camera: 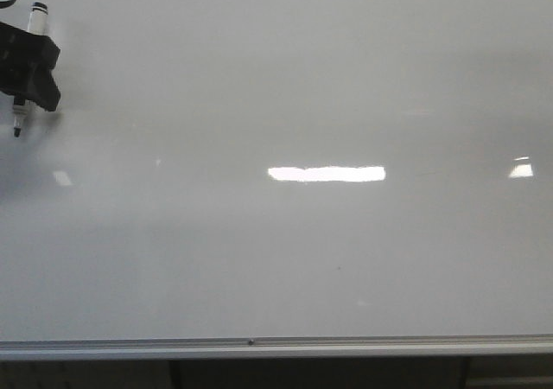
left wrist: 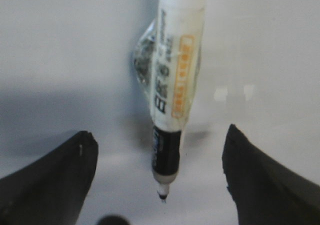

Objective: Write number 1 on whiteboard

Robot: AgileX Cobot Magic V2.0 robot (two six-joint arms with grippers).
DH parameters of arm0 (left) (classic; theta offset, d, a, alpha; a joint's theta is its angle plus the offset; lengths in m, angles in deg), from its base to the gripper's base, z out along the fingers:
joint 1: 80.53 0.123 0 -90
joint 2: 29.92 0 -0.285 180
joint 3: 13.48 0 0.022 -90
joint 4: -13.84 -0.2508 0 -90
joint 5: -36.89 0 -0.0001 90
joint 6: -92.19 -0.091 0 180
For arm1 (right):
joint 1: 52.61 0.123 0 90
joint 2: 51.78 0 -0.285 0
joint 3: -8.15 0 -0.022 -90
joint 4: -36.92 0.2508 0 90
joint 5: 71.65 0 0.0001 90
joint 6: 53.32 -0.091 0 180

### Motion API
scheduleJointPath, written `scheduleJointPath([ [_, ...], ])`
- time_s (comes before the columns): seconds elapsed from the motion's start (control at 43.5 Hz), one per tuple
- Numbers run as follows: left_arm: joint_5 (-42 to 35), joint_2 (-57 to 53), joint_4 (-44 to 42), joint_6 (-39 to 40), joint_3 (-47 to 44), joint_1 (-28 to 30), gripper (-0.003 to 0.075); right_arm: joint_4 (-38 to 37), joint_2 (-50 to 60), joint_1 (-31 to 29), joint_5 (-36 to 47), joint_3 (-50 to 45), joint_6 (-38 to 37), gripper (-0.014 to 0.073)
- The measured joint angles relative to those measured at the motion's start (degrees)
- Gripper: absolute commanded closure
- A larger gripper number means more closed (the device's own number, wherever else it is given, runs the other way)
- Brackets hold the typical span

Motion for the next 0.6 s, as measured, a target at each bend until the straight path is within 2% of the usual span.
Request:
scheduleJointPath([
  [0.368,-3.1,1.0,0.0,0.0,0.2,0.0,0.0222,0.0,0.0,0.0,0.0,0.0,0.0,-0.005],
  [0.597,-3.3,1.9,0.0,0.0,0.4,0.0,0.0384,0.0,0.0,0.0,0.0,0.0,0.0,-0.005],
])
